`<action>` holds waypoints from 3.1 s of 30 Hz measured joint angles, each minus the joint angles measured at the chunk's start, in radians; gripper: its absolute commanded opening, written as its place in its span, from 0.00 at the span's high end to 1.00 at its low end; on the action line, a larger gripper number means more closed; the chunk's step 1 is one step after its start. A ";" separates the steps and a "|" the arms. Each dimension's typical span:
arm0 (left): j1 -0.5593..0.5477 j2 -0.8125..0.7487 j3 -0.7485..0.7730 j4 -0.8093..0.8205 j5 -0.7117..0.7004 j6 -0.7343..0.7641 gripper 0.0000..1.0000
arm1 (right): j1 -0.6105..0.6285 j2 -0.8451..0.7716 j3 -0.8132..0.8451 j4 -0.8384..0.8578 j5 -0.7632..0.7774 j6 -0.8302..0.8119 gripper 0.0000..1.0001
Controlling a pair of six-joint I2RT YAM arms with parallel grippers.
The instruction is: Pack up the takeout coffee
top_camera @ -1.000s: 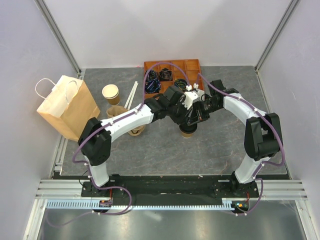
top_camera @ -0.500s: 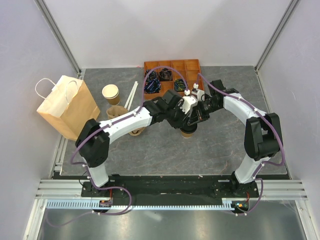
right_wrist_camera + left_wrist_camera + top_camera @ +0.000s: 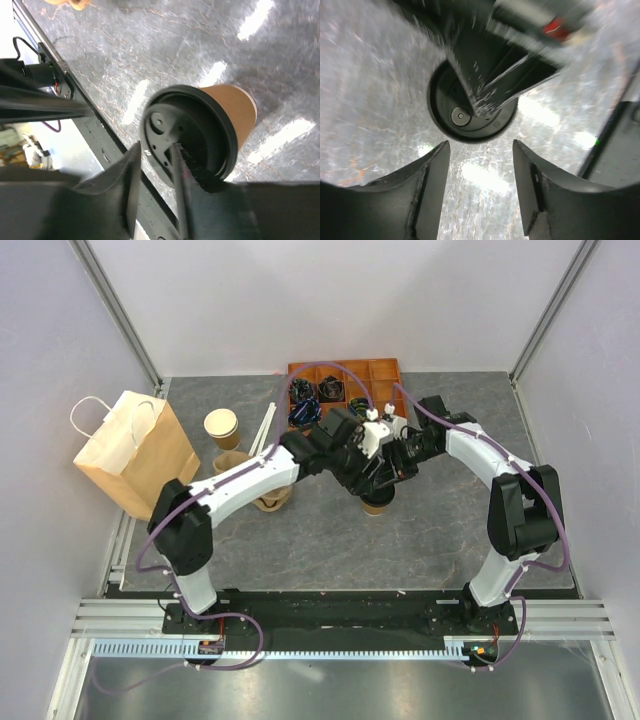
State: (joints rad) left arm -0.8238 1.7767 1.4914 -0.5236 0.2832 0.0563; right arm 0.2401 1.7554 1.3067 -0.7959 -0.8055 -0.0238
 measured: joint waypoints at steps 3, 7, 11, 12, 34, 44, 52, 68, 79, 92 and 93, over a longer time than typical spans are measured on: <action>0.045 -0.063 0.059 -0.048 0.051 -0.009 0.35 | 0.015 0.000 0.047 -0.019 0.002 -0.011 0.44; 0.134 -0.165 0.095 -0.081 0.100 -0.027 0.33 | 0.052 -0.002 0.135 -0.051 0.015 -0.035 0.22; 0.226 -0.252 0.090 -0.114 0.119 -0.034 0.32 | 0.121 -0.029 0.187 -0.067 0.126 -0.061 0.02; 0.241 -0.265 0.086 -0.120 0.121 -0.034 0.32 | 0.143 -0.038 0.194 -0.072 0.169 -0.070 0.02; 0.343 -0.340 -0.006 -0.186 0.143 -0.033 0.32 | 0.300 -0.005 0.211 -0.141 0.649 -0.206 0.02; 0.345 -0.340 -0.006 -0.186 0.146 -0.033 0.32 | 0.301 -0.004 0.161 -0.140 0.651 -0.219 0.02; 0.345 -0.340 -0.006 -0.186 0.146 -0.033 0.32 | 0.301 -0.004 0.134 -0.128 0.655 -0.226 0.08; 0.347 -0.339 -0.006 -0.186 0.146 -0.032 0.32 | 0.274 -0.014 0.122 -0.122 0.675 -0.247 0.21; 0.351 -0.330 -0.006 -0.185 0.148 -0.031 0.32 | -0.051 -0.006 0.150 -0.186 0.662 -0.346 0.22; 0.354 -0.317 -0.006 -0.185 0.165 -0.024 0.32 | -0.440 0.236 0.465 -0.258 0.637 -0.470 0.23; 0.356 -0.315 -0.006 -0.185 0.165 -0.024 0.32 | -0.452 0.263 0.503 -0.263 0.639 -0.474 0.22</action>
State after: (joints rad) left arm -0.4675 1.4616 1.4853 -0.7082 0.4480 0.0322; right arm -0.2115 2.0182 1.8095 -1.0592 -0.1669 -0.4980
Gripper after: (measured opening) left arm 0.680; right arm 0.872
